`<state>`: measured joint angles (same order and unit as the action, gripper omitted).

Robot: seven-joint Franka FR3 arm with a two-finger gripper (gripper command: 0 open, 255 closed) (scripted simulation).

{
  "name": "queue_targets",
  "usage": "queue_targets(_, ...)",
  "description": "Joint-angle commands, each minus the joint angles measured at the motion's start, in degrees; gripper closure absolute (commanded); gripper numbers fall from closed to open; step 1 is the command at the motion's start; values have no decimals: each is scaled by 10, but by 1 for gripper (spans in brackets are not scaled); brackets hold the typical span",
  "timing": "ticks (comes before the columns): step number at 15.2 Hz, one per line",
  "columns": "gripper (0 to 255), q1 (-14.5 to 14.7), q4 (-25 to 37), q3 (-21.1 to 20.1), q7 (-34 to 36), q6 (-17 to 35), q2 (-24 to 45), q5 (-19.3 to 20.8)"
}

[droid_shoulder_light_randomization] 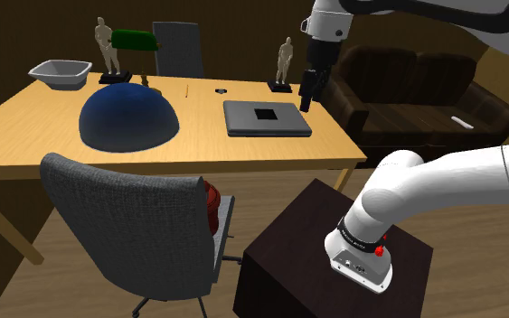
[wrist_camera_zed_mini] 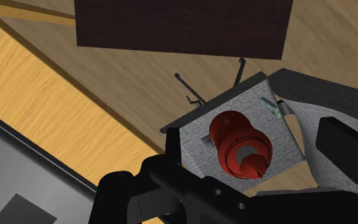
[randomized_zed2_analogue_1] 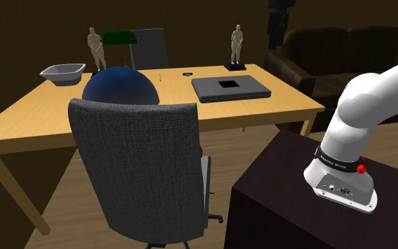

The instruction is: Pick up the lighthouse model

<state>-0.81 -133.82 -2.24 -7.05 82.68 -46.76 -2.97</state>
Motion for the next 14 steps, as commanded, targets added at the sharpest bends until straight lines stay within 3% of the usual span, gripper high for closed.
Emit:
queue_targets(1, 0, 0, 0, 0, 0, 0, 0, 0)
queue_targets(14, 0, -21, -23, -75, 216, 169, 214, -145)
